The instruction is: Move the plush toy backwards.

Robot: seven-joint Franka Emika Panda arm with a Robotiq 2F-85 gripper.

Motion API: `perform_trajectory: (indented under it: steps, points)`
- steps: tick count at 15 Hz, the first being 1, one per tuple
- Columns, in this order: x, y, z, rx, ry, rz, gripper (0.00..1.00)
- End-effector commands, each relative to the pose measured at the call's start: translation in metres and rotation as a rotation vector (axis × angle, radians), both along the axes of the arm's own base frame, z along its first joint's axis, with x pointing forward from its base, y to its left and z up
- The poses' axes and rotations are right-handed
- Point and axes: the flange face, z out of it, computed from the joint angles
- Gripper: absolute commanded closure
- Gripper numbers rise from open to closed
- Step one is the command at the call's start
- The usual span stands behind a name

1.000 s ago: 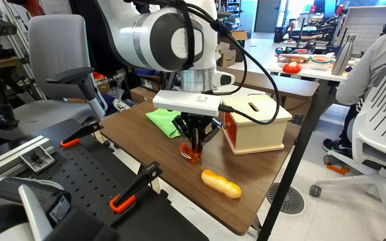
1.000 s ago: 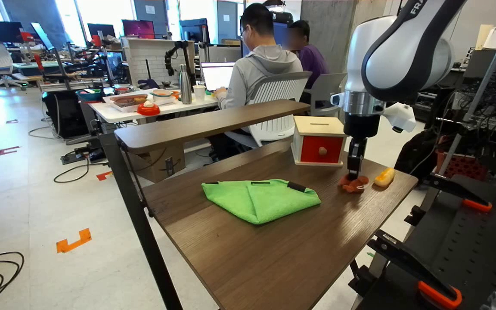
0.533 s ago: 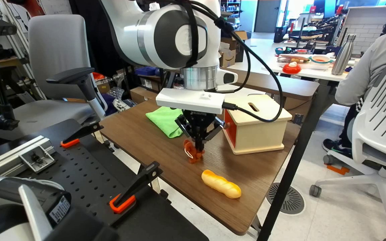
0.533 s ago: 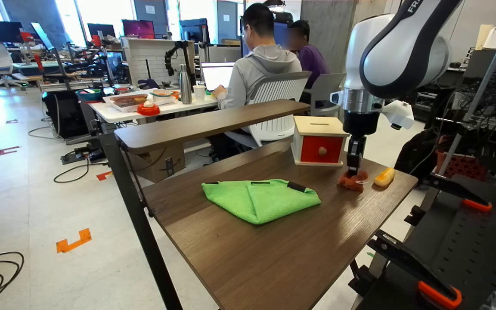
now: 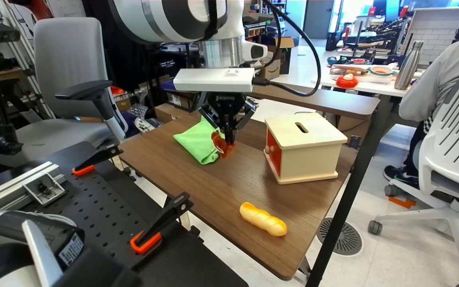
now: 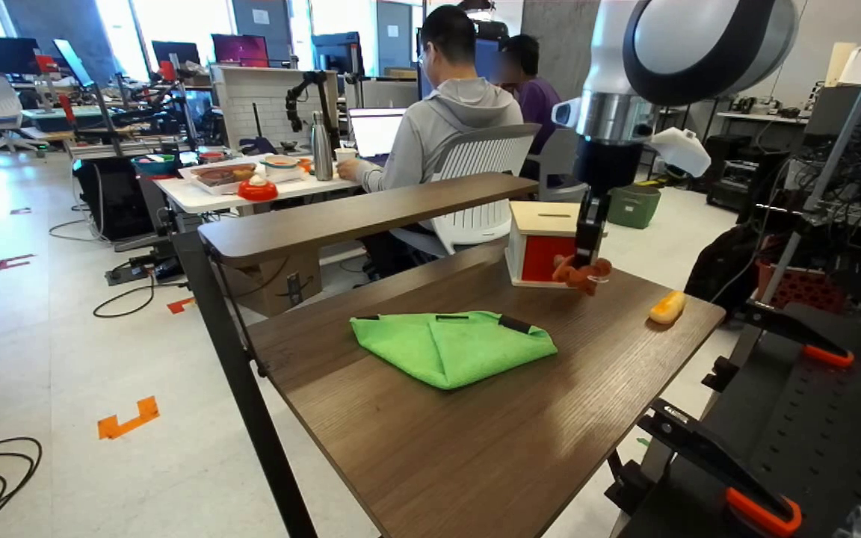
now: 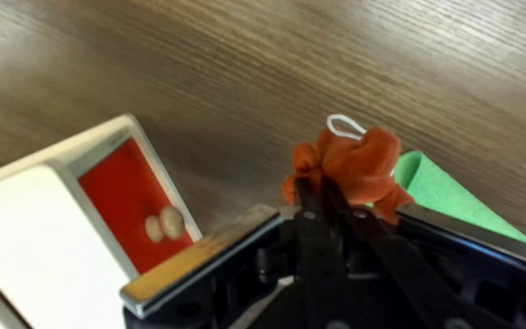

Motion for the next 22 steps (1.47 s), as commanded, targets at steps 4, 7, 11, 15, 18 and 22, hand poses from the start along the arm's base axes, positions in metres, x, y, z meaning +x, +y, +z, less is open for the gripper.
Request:
perform_trajectory:
  steps: [4, 7, 11, 15, 18, 22]
  points:
    - [0.036, 0.045, 0.06, 0.033, -0.176, 0.045, 0.98]
    - [0.068, 0.059, 0.074, 0.045, -0.226, 0.048, 0.98]
    - [0.106, 0.069, 0.069, 0.047, -0.252, 0.033, 0.98]
    - [0.133, 0.063, 0.032, 0.032, -0.202, -0.009, 0.98]
    - [0.142, 0.056, 0.0, 0.014, -0.147, -0.041, 0.98]
    - [0.152, 0.056, -0.032, -0.023, -0.114, -0.066, 0.98]
